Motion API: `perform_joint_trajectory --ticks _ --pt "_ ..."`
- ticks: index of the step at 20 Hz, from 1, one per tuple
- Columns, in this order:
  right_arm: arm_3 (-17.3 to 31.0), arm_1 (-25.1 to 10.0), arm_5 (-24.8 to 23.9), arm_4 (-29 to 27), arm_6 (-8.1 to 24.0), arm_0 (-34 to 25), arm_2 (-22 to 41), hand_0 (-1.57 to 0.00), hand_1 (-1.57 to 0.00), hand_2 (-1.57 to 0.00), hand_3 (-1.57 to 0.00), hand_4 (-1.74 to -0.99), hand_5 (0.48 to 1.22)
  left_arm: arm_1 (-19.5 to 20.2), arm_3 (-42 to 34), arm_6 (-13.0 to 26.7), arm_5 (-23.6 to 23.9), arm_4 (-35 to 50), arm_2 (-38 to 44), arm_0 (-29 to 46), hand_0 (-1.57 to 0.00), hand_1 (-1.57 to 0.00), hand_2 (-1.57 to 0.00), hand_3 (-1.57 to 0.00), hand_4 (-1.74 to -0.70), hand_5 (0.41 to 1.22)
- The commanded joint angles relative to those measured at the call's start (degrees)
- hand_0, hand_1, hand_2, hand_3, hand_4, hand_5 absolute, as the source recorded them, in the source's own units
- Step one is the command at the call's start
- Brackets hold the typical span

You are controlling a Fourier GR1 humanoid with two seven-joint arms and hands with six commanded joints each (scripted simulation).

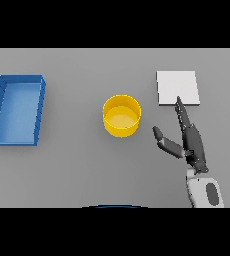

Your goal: Pick up the red beaker and tilt it to pour out 1 green nut into yellow bowl. Pick up the yellow bowl and place it on the metallic measuring scale.

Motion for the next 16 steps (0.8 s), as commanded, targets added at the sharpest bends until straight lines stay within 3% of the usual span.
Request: perform_joint_trajectory --ticks 1,2,5,6,9,13,16 --pt "-0.4 -0.3 0.2 -0.3 0.5 -0.2 -0.1 0.0 0.0 0.0 0.0 -1.125 0.601 1.1 0.6 0.4 1.7 2.6 2.4 2.2 -1.57 -1.57 -1.57 -1.54 -1.74 1.221" --pt "0.3 -0.4 -0.3 0.9 0.9 -0.3 0.2 0.0 0.0 0.0 0.0 -1.127 0.606 1.9 1.2 1.2 3.4 4.8 4.4 4.5 -1.57 -1.57 -1.57 -1.55 -1.74 1.221" --pt "0.3 -1.0 0.4 1.2 0.7 -0.4 0.6 0.0 0.0 0.0 0.0 -1.138 0.626 2.7 1.0 8.6 9.6 9.0 7.5 11.6 -1.57 -1.57 -1.57 -1.56 -1.74 1.221" --pt "0.4 -0.9 0.4 1.1 0.6 -0.3 0.6 0.0 0.0 0.0 0.0 -1.142 0.628 2.9 0.3 8.6 11.7 11.6 9.5 14.2 -1.57 -1.57 -1.57 -1.56 -1.74 1.221" --pt "0.8 -1.1 0.9 0.9 0.0 -0.3 0.7 0.0 0.0 0.0 0.0 -1.138 0.648 3.1 -1.1 14.1 15.6 17.5 14.4 19.1 -1.57 -1.57 -1.57 -1.57 -1.74 1.221" --pt "1.1 -1.2 1.6 -0.6 -0.4 -0.2 0.1 0.0 0.0 0.0 0.0 -1.131 0.669 1.6 -7.8 15.7 18.2 23.6 17.4 30.3 -1.57 -1.57 -1.57 -1.57 -1.74 1.221" --pt "1.4 -1.4 1.0 0.6 -1.6 -0.1 0.3 0.0 0.0 0.0 0.0 -1.159 0.677 0.1 -17.1 17.0 19.8 27.5 18.3 40.0 -1.57 -1.57 -1.57 -1.57 -1.74 1.221"
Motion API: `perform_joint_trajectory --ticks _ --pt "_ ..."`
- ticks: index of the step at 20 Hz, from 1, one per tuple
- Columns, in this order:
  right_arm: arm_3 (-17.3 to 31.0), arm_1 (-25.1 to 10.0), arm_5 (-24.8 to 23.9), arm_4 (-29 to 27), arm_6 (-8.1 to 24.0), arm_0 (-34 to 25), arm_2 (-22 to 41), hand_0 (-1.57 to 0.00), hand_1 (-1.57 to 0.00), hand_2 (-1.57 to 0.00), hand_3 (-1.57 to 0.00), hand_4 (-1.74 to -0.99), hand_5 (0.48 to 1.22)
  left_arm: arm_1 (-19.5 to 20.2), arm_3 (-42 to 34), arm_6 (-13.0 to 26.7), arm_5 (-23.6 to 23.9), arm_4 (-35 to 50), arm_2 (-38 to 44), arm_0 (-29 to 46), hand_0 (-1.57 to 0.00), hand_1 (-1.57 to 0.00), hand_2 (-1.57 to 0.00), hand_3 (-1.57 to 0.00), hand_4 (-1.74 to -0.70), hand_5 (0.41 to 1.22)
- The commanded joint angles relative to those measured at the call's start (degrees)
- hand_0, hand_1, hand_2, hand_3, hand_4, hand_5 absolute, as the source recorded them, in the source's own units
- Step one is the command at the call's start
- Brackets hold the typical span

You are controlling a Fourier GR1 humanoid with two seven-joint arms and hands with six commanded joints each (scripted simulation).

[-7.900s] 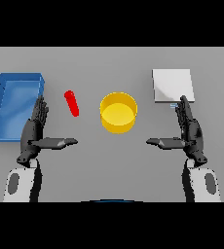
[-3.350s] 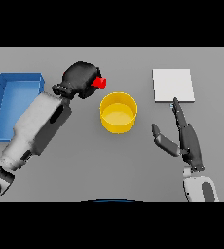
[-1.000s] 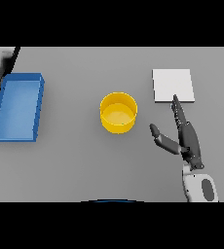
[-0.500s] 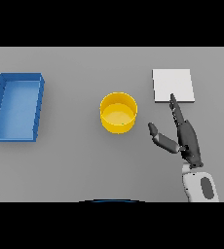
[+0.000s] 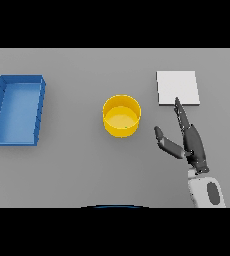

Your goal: Pick up the red beaker and tilt it to pour out 1 green nut into yellow bowl. Pick up the yellow bowl and place it on the metallic measuring scale.

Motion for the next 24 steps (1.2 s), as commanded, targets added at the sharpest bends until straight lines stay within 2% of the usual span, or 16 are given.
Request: perform_joint_trajectory --ticks 1,3,4,5,7,8,9,10,12,13,15,18,22,24 --pt "-0.6 -0.4 -0.2 0.2 0.0 0.4 -0.1 0.0 0.0 0.0 0.0 -1.166 0.676 -0.2 -3.4 1.3 0.3 1.0 0.2 3.2 -1.57 -1.57 -1.57 -1.57 -1.74 1.221" --pt "-0.8 0.0 0.1 0.1 0.7 0.6 0.2 0.0 0.0 0.0 0.0 -1.174 0.676 -1.3 -11.1 4.0 0.6 2.9 0.0 8.9 -1.57 -1.57 -1.57 -1.57 -1.74 1.151" --pt "-0.8 -0.4 0.3 -0.1 0.4 0.8 0.1 0.0 0.0 0.0 0.0 -1.171 0.677 -1.9 -14.0 5.3 0.9 3.5 -0.2 11.1 -1.57 -1.57 -1.57 -1.57 -1.74 1.098" --pt "-0.3 -0.4 0.3 -0.3 1.3 -0.3 -0.2 0.0 0.0 0.0 0.0 -1.167 0.675 -2.2 -16.7 7.3 1.4 3.8 -0.4 12.9 -1.57 -1.57 -1.57 -1.57 -1.74 1.05" --pt "-0.1 -0.1 0.1 0.0 0.6 0.3 0.0 0.0 0.0 0.0 0.0 -1.157 0.671 -2.9 -21.4 10.6 1.7 4.5 -0.8 15.7 -1.57 -1.57 -1.57 -1.57 -1.74 0.925" --pt "0.3 0.3 0.1 0.0 0.5 0.3 0.2 0.0 0.0 0.0 0.0 -1.155 0.669 -3.1 -23.7 12.9 1.3 4.8 -0.9 16.7 -1.57 -1.57 -1.57 -1.57 -1.66 0.868" --pt "0.2 0.6 0.1 0.2 -0.2 0.6 0.6 0.0 0.0 0.0 0.0 -1.155 0.67 -2.7 -25.3 13.8 0.1 5.1 -1.2 17.4 -1.57 -1.57 -1.53 -1.53 -1.52 0.818" --pt "0.2 0.8 -0.1 0.0 0.3 0.3 0.4 0.0 0.0 0.0 0.0 -1.153 0.67 -2.0 -27.7 12.9 -2.9 6.0 -1.8 18.5 -1.47 -1.34 -1.28 -1.32 -1.37 0.774" --pt "-0.3 0.4 0.0 -0.1 0.5 0.3 0.2 0.0 0.0 0.0 0.0 -1.149 0.67 -1.6 -31.6 13.2 -8.4 10.0 -1.4 20.3 -0.94 -0.86 -0.82 -0.84 -1.13 0.705" --pt "-0.1 0.0 0.0 -0.2 1.0 0.0 -0.1 0.0 0.0 0.0 0.0 -1.15 0.671 -1.4 -32.6 13.5 -10.2 12.1 -0.6 21.2 -0.75 -0.69 -0.65 -0.67 -1.05 0.683" --pt "-0.3 0.6 0.3 -0.1 0.2 0.9 0.6 0.0 0.0 0.0 0.0 -1.155 0.67 -0.1 -33.8 15.4 -12.9 11.2 -2.3 22.0 -0.48 -0.44 -0.42 -0.43 -0.92 0.651" --pt "0.0 0.4 -0.7 1.0 0.2 0.6 0.5 0.0 0.0 0.0 0.0 -1.156 0.665 0.5 -32.8 16.3 -13.8 8.7 -4.5 22.0 -0.25 -0.22 -0.21 -0.22 -0.83 0.627" --pt "-0.3 -0.1 -0.8 1.6 1.2 0.1 0.5 0.0 0.0 0.0 0.0 -1.154 0.657 0.6 -32.4 14.0 -11.9 6.7 -5.1 21.8 -0.1 -0.09 -0.09 -0.09 -0.78 0.631" --pt "-0.6 -0.4 -2.1 4.3 4.5 -0.1 1.2 0.0 0.0 0.0 0.0 -1.131 0.631 0.2 -32.7 12.3 -11.0 7.0 -4.7 21.6 -0.06 -0.06 -0.06 -0.06 -0.78 0.633"
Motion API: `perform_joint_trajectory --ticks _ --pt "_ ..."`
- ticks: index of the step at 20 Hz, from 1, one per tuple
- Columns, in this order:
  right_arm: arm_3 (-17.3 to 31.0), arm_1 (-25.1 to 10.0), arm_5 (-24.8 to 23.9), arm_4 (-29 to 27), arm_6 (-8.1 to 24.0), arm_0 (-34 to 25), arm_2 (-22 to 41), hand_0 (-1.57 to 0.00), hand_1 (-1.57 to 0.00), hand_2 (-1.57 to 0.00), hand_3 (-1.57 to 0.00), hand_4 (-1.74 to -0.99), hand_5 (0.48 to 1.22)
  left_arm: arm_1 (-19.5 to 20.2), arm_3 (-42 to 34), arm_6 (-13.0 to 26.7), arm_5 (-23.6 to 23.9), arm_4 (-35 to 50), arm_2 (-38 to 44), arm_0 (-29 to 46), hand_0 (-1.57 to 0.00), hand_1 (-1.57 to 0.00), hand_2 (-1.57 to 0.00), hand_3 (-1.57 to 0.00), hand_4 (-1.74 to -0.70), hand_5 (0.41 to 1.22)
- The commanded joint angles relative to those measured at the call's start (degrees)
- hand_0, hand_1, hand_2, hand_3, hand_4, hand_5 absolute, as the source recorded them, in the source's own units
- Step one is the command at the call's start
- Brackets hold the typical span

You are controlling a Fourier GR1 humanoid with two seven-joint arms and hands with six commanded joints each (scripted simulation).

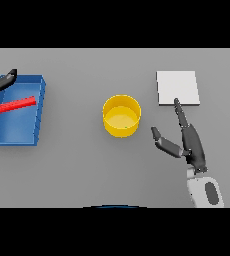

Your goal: Pick up the red beaker and tilt it to pour out 1 green nut into yellow bowl. Pick up the yellow bowl and place it on the metallic measuring scale.

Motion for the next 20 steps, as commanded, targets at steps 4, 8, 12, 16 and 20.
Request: perform_joint_trajectory --ticks 4,8,12,16,20 --pt "1.0 -5.3 5.6 3.5 -0.3 -5.0 3.0 0.0 0.0 0.0 0.0 -1.088 0.665 -1.7 -2.1 -2.0 0.9 2.1 1.0 0.9 -0.03 -0.02 -0.02 -0.02 -0.79 0.657" --pt "3.2 -12.2 9.0 14.3 2.7 -12.5 8.3 0.0 0.0 0.0 0.0 -1.132 0.631 -2.7 -3.2 -1.3 1.3 2.5 0.7 1.8 -0.01 -0.01 -0.01 -0.01 -0.8 0.678" --pt "6.9 -16.7 13.9 21.6 0.0 -20.4 14.2 0.0 0.0 0.0 0.0 -1.152 0.632 -3.1 -3.7 -0.9 1.3 2.9 0.9 1.8 0.0 0.0 0.0 0.0 -0.81 0.688" --pt "12.1 -18.4 17.6 26.6 -3.8 -27.0 19.5 0.0 0.0 0.0 0.0 -1.164 0.641 -2.3 -4.7 -0.6 0.6 3.1 1.0 2.5 0.0 0.0 0.0 0.0 -0.81 0.689" --pt "17.9 -17.9 19.7 29.5 -6.2 -32.2 23.1 0.0 0.0 0.0 0.0 -1.154 0.639 -1.7 -4.7 -0.1 0.0 3.3 1.3 2.8 0.0 0.0 0.0 0.0 -0.81 0.695"
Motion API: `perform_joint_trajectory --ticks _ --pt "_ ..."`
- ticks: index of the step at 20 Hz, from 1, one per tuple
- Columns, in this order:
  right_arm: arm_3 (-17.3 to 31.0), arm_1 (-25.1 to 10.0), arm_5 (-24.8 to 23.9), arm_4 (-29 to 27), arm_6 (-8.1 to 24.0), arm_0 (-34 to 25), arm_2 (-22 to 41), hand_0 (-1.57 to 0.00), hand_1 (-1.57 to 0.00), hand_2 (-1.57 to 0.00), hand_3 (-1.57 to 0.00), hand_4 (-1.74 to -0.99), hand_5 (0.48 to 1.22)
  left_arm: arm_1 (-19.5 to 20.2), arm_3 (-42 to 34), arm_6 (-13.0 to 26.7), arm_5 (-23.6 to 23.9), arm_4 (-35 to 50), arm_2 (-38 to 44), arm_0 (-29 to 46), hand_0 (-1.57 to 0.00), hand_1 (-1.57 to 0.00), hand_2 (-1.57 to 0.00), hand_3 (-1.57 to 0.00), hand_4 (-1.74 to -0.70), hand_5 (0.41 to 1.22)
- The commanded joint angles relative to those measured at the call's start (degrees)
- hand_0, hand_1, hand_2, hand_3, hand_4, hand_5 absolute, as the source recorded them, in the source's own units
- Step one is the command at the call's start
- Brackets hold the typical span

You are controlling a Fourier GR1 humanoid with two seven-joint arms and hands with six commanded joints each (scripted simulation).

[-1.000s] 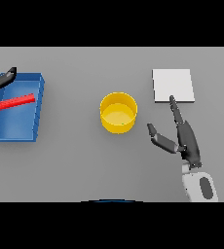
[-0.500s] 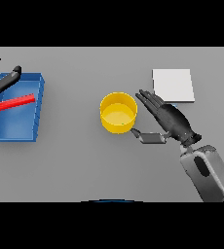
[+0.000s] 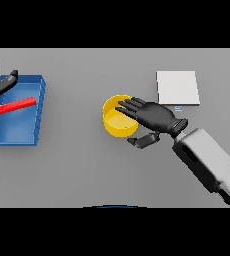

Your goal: Pick up the red beaker and tilt it to pour out 1 green nut into yellow bowl. Pick up the yellow bowl and place it on the metallic measuring scale.

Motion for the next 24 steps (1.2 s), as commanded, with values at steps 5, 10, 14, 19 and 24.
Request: perform_joint_trajectory --ticks 5,10,14,19,24 --pt "6.9 2.0 3.6 1.9 -1.6 -5.8 3.8 0.0 0.0 0.0 0.0 -1.161 0.658 0.2 0.6 -0.9 -0.3 0.1 0.3 -0.2 0.0 0.0 0.0 0.0 -0.81 0.696" --pt "11.8 3.1 7.0 3.8 -1.8 -9.5 7.0 0.0 0.0 0.0 0.0 -1.174 0.674 0.1 2.0 -1.9 -0.4 -0.4 0.0 -0.8 0.0 0.0 0.0 0.0 -0.8 0.703" --pt "15.9 4.0 8.0 4.1 -2.8 -11.4 7.8 0.0 0.0 0.0 -0.01 -1.186 0.684 0.3 0.6 -1.9 -0.5 -0.3 -0.1 0.1 0.0 0.0 0.0 0.0 -0.8 0.704" --pt "18.4 5.5 7.5 4.6 -1.7 -12.2 8.1 -0.05 -0.06 -0.09 -0.13 -1.261 0.809 0.6 2.8 -1.8 -0.5 -1.1 -0.2 -1.5 0.0 0.0 0.0 0.0 -0.79 0.712" --pt "17.2 4.9 7.7 4.0 -3.2 -11.8 8.3 -1.0 -0.97 -0.95 -0.79 -1.54 1.086 0.8 2.6 -2.4 -1.0 -0.6 0.1 -1.1 0.0 0.0 0.0 0.0 -0.79 0.707"
